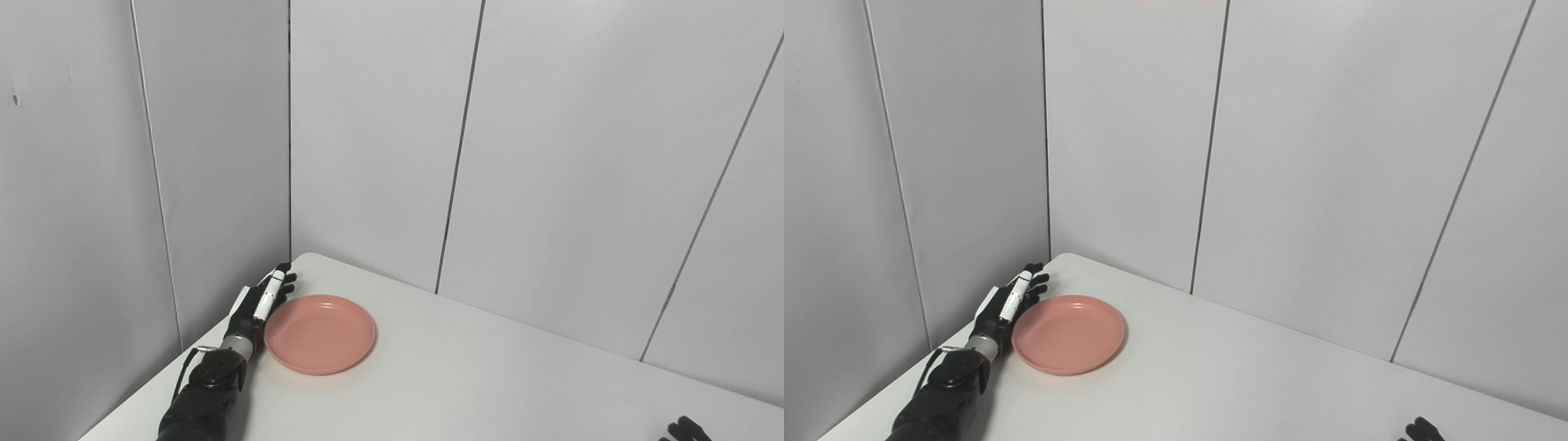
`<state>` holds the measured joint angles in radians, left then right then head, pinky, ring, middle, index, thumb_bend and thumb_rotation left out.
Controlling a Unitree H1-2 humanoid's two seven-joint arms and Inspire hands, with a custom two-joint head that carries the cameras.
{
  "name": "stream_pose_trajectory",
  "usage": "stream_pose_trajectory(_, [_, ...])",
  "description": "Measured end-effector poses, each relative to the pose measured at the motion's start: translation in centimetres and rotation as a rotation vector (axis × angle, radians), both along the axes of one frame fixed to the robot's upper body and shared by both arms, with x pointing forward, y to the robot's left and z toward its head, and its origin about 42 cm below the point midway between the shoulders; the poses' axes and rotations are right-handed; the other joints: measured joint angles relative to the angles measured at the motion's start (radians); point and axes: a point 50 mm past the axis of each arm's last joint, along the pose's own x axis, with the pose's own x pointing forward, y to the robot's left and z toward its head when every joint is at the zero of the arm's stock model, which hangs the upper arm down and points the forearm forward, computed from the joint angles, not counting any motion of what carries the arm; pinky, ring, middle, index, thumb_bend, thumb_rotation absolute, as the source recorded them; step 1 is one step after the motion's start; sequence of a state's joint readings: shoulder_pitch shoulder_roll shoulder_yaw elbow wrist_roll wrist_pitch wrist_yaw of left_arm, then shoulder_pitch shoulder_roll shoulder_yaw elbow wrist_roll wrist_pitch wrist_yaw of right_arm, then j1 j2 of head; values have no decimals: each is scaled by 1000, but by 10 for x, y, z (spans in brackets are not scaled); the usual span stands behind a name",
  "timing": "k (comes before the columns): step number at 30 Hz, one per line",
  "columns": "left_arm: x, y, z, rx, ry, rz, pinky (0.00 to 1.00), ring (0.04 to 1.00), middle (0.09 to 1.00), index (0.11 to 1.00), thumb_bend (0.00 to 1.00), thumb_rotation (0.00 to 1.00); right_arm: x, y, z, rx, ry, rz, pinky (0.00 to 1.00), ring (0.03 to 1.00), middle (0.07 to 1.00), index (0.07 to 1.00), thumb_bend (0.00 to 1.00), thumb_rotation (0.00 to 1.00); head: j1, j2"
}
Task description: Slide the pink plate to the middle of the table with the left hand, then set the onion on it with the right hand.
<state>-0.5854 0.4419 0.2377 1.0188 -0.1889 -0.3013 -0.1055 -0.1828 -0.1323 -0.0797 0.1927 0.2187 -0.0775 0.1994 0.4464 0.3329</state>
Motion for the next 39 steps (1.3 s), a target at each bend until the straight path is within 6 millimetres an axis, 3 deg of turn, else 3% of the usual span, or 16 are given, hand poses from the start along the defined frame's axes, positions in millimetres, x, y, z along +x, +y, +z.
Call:
stream_pose_trajectory(13, [0, -15, 0, -30, 0, -55, 927, 905, 903, 902, 499, 1000, 0, 0, -1, -5, 4, 0, 768, 831, 857, 851, 691, 800, -5, 2])
stream_pose_trajectory(27, [1, -24, -3, -37, 1, -79, 907, 902, 907, 910, 526, 1000, 0, 0, 0, -8, -1, 1, 759, 841, 871, 863, 698, 807, -17, 8])
stream_pose_trajectory(33, [3, -32, -4, -37, 2, -107, 908, 905, 911, 912, 500, 1000, 0, 0, 1, -8, -4, 1, 737, 835, 865, 858, 719, 791, -24, 8])
stream_pose_trajectory(39, [5, -45, -8, -70, -11, -129, 898, 886, 892, 901, 539, 1000, -1, 0, 1, -9, -6, -1, 747, 838, 867, 860, 686, 784, -48, 12])
